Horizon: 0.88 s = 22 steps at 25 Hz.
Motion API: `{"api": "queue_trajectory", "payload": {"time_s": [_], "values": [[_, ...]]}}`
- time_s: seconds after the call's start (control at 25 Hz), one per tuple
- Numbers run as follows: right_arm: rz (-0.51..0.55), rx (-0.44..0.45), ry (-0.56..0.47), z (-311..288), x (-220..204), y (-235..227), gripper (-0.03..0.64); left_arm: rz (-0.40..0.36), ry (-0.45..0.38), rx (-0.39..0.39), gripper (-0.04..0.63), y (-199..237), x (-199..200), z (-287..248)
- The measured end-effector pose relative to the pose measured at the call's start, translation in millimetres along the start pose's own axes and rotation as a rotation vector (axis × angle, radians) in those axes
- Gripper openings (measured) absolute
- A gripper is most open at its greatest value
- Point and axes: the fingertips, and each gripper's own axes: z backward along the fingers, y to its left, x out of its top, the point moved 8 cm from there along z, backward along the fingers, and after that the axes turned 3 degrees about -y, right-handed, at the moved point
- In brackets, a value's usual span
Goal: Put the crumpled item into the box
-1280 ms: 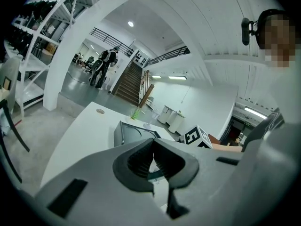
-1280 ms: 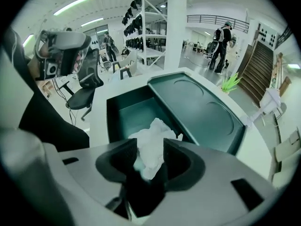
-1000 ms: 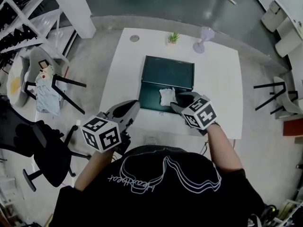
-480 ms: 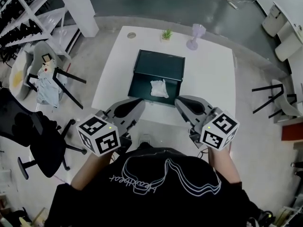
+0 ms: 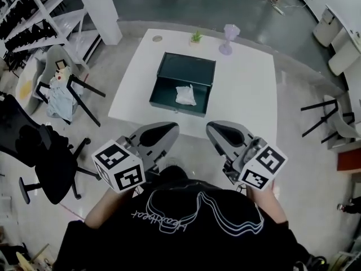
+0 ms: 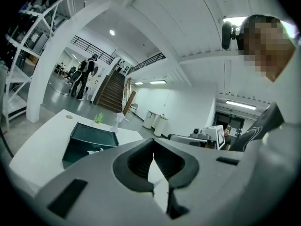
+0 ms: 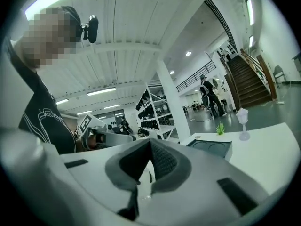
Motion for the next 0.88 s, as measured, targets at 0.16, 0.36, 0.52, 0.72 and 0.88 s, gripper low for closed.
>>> {"api": "queue_trajectory", "payload": {"time_s": [0.16, 0.36, 0.52, 0.72, 0.88], "values": [[0.043, -0.009, 0.008, 11.0, 1.0, 8.4, 0.003, -0.013, -0.003, -0.004, 0.005, -11.7, -3.7, 0.9], [0.044, -0.009, -0.004, 20.8, 3.9, 14.9, 0.003, -0.04, -0.007, -0.002, 0.005, -23.4, -3.7, 2.8], [0.065, -0.021, 0.015, 27.5, 5.9, 17.1, 0.003, -0.052, -0.016, -0.015, 0.005, -30.8, -5.4, 0.8], [0.066, -0.014, 0.003, 27.7, 5.6, 18.7, 0.003, -0.06, -0.007, -0.028, 0.005, -33.6, -3.7, 1.2], [0.064, -0.013, 0.002, 28.4, 3.2, 19.2, 0.003, -0.056, -0.005, -0.024, 0.005, -32.9, -6.1, 2.0]]}}
